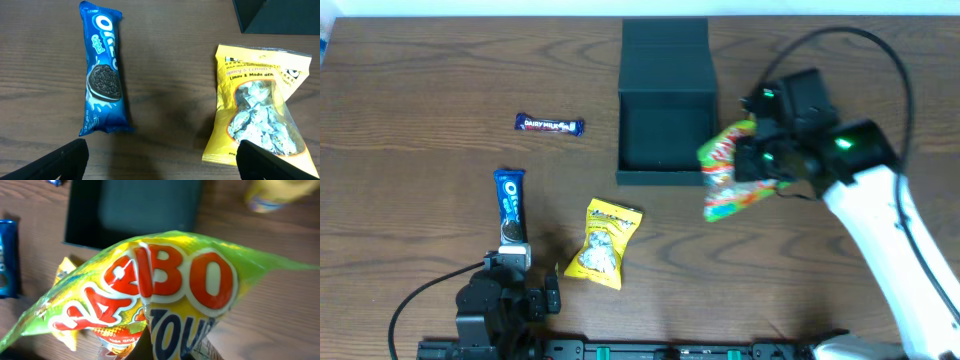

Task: Pack container
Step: 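Lift the Haribo bag with the right gripper and carry it into the black box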

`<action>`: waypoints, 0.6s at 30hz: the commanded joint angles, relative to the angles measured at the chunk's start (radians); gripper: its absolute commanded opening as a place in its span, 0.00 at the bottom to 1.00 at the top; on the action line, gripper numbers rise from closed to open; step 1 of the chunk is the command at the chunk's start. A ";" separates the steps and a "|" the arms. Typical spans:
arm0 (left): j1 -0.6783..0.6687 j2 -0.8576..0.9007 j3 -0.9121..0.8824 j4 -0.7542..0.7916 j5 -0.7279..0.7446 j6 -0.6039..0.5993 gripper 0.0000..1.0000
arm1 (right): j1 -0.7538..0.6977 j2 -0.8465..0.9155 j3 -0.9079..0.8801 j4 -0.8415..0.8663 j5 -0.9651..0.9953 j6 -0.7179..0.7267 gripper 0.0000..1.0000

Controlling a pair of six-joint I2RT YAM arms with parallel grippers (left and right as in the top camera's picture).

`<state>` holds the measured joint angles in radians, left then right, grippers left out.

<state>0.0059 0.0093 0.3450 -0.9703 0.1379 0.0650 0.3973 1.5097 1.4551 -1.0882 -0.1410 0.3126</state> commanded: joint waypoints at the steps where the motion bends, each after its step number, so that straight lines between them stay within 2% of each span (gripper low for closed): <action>1: 0.005 -0.003 -0.019 -0.053 -0.011 0.025 0.95 | 0.059 0.116 0.078 0.033 -0.010 0.135 0.01; 5: 0.005 -0.003 -0.019 -0.053 -0.011 0.025 0.95 | 0.078 0.248 0.167 0.138 -0.015 0.218 0.01; 12: 0.005 -0.003 -0.019 -0.053 -0.011 0.025 0.95 | 0.074 0.372 0.221 0.281 -0.028 0.267 0.01; 18: 0.005 -0.003 -0.019 -0.053 -0.011 0.025 0.95 | 0.065 0.425 0.221 0.288 -0.025 0.266 0.01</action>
<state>0.0055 0.0093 0.3450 -0.9703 0.1379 0.0650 0.4698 1.9182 1.6440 -0.8024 -0.1585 0.5533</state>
